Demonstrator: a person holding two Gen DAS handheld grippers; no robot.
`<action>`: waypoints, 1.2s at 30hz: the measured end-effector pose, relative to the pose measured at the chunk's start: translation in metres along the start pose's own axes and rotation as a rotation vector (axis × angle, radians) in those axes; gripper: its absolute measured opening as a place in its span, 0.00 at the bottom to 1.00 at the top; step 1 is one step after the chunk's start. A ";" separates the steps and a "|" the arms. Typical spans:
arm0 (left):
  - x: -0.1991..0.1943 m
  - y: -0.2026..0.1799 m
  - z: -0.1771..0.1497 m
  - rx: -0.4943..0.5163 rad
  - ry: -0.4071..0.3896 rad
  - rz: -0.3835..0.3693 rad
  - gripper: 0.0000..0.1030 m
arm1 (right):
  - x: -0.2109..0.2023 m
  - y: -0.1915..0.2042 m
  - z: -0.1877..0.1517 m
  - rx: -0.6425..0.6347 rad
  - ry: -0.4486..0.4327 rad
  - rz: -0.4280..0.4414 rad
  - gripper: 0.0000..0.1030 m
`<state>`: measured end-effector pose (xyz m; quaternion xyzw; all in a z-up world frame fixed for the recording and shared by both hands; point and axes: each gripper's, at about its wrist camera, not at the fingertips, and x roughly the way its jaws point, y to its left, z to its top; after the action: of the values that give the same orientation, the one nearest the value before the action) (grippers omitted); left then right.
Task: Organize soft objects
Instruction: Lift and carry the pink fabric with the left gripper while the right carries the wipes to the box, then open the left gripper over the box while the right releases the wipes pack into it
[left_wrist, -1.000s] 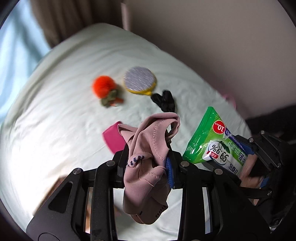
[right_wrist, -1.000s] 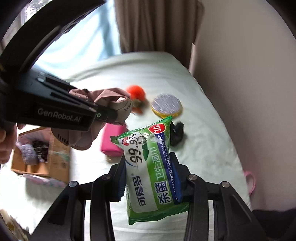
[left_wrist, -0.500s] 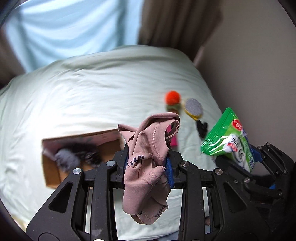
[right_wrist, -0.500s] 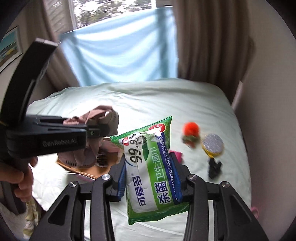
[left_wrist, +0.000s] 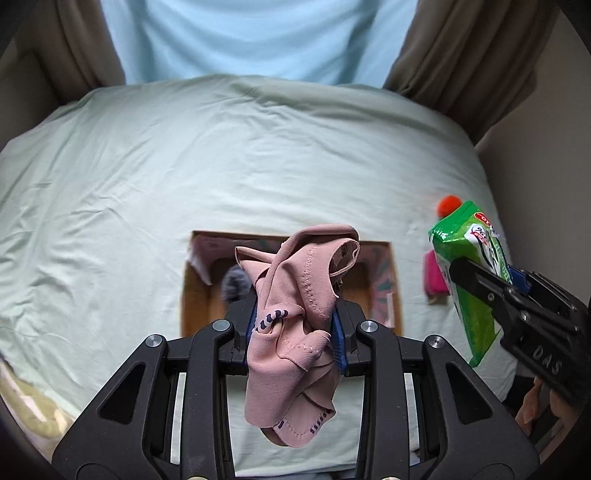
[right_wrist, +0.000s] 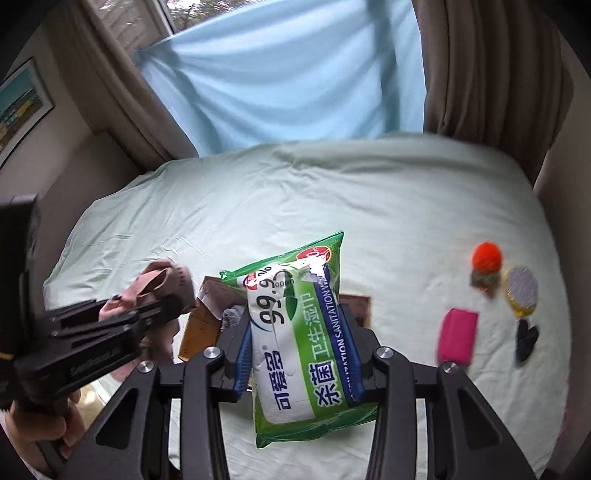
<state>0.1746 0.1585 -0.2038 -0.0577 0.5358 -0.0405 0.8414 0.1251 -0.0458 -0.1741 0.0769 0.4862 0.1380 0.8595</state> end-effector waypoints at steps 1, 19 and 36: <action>0.007 0.010 0.001 0.002 0.011 0.010 0.27 | 0.009 0.000 0.002 0.023 0.020 0.004 0.37; 0.183 0.034 -0.005 0.086 0.277 -0.053 0.27 | 0.175 -0.028 -0.015 0.305 0.317 -0.125 0.37; 0.198 0.028 -0.017 0.213 0.323 -0.061 0.99 | 0.203 -0.045 -0.016 0.360 0.370 -0.044 0.98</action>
<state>0.2433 0.1593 -0.3919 0.0226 0.6546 -0.1309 0.7442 0.2184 -0.0251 -0.3596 0.1915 0.6536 0.0419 0.7311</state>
